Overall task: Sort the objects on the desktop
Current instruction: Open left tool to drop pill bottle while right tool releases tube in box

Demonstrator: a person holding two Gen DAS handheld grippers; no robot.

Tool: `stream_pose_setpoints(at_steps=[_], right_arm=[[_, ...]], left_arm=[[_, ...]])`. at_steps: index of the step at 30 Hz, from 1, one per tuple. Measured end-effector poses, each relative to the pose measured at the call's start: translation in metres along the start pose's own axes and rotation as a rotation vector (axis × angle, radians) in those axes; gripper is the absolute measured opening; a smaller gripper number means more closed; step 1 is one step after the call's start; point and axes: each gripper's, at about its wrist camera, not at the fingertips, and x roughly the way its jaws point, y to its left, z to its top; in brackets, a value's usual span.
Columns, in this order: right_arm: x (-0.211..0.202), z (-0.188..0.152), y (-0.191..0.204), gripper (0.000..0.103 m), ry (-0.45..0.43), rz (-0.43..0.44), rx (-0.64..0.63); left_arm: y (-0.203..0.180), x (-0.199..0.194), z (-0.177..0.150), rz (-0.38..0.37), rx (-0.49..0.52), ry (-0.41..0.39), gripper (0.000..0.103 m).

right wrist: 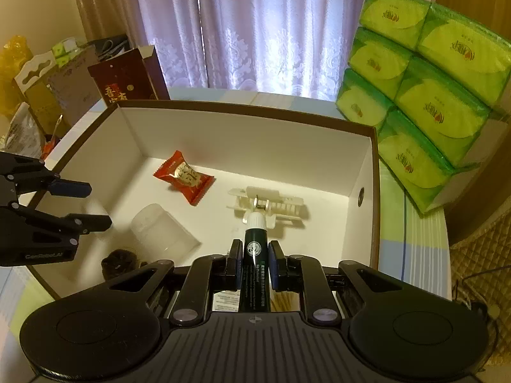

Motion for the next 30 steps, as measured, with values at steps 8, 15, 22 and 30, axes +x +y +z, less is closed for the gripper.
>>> stream_pose_setpoints(at_steps=[8,15,22,30], right_arm=[[0.004,0.001,-0.001,0.013,0.006,0.000,0.003],[0.005,0.000,-0.005,0.013,0.006,-0.012,0.006],[0.002,0.000,-0.008,0.014,-0.045,-0.023,0.003],[-0.010,0.000,-0.009,0.056,-0.101,-0.041,-0.012]], left_arm=[[-0.003,-0.002,0.002,-0.005,0.017,-0.017,0.045],[-0.002,-0.003,0.002,-0.005,0.007,-0.023,0.046],[0.000,-0.005,0.002,0.000,-0.007,-0.033,0.053],[0.003,-0.013,0.003,0.000,-0.030,-0.055,0.064]])
